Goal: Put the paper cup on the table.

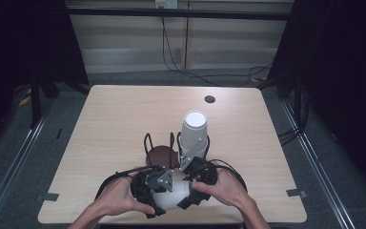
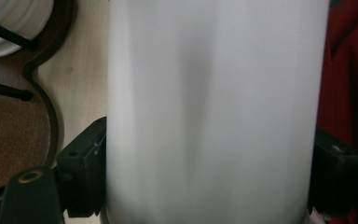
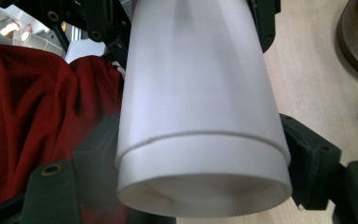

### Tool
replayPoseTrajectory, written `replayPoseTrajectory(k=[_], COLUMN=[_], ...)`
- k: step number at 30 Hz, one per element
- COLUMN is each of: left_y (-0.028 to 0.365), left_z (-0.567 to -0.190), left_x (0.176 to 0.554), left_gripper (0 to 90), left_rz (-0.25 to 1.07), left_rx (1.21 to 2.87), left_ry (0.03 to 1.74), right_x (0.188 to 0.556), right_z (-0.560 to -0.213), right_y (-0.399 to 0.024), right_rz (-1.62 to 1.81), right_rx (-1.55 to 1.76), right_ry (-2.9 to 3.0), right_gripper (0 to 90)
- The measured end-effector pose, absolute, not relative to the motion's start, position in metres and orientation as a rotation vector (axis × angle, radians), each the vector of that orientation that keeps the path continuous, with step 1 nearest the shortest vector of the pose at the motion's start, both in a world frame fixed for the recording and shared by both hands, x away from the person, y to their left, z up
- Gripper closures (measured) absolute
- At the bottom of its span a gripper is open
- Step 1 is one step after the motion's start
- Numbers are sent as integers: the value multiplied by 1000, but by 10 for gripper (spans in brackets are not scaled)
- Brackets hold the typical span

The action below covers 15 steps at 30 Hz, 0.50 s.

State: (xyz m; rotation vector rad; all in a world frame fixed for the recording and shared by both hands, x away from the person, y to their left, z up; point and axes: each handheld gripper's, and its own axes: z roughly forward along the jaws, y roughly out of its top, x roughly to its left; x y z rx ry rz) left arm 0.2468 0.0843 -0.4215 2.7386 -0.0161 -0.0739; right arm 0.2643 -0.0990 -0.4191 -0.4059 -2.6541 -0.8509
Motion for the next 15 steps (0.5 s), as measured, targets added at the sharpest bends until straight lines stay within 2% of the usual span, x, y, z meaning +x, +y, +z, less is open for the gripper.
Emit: replayPoseTrajectory(k=[9,15], left_y=[86,93], left_z=[-423,-422], left_x=[250,251], left_gripper=[126,125], left_rz=[-77,-74], left_rx=[2669,2626], left_ry=[50,-7], right_x=[267,265], right_z=[-419,-418], right_y=[-105,-103], right_rz=[-898,-905], right_rx=[-424,-440], right_ry=[-2636,-2644], right_gripper=[250,250])
